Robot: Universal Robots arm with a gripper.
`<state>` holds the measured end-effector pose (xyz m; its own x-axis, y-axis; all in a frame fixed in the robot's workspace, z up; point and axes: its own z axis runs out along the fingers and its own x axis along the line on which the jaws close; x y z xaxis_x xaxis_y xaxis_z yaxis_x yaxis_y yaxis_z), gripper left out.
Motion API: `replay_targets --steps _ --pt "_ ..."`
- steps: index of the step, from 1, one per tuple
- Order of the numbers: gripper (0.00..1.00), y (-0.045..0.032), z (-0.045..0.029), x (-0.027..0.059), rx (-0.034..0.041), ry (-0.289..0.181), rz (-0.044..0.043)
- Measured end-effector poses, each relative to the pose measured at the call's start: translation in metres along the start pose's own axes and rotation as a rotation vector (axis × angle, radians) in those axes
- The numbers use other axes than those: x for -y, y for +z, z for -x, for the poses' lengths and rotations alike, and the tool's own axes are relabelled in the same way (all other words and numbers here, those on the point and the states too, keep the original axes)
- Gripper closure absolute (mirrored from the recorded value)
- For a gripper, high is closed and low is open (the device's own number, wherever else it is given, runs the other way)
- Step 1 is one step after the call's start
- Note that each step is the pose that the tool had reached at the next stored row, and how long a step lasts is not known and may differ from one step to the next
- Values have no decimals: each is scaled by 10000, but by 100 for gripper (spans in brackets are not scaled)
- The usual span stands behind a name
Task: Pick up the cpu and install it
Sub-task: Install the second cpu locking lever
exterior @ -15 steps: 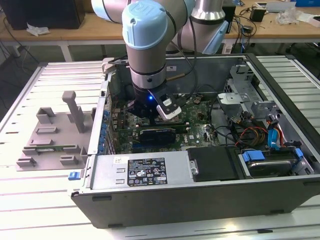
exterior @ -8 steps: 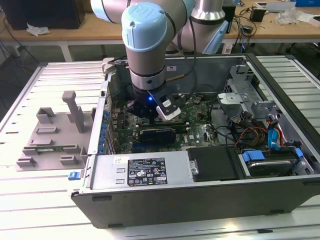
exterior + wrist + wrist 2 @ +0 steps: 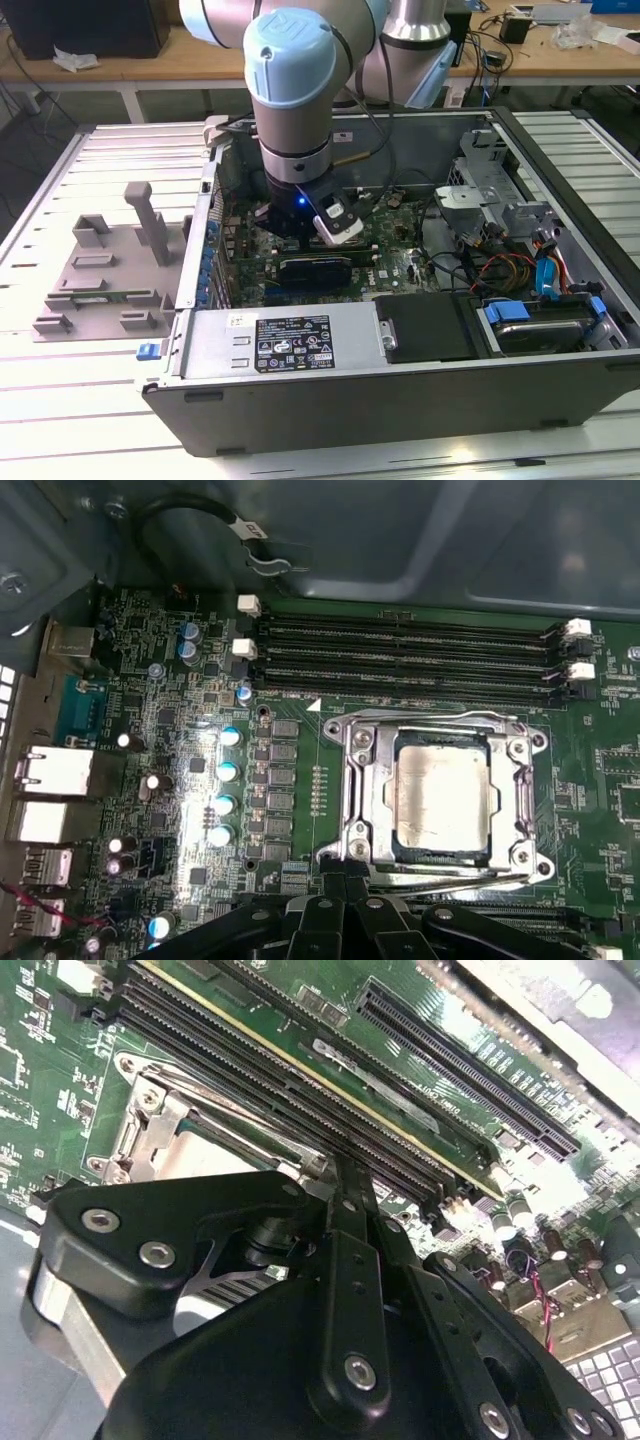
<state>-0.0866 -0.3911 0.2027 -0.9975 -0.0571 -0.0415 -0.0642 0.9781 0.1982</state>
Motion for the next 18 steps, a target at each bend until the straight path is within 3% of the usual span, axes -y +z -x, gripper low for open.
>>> replay_targets --steps 5,15,18 --pt "89 -96 8 -18 0 0 12" --pt "89 -111 42 43 9 26 71" --pt "89 -82 41 51 142 687 38"
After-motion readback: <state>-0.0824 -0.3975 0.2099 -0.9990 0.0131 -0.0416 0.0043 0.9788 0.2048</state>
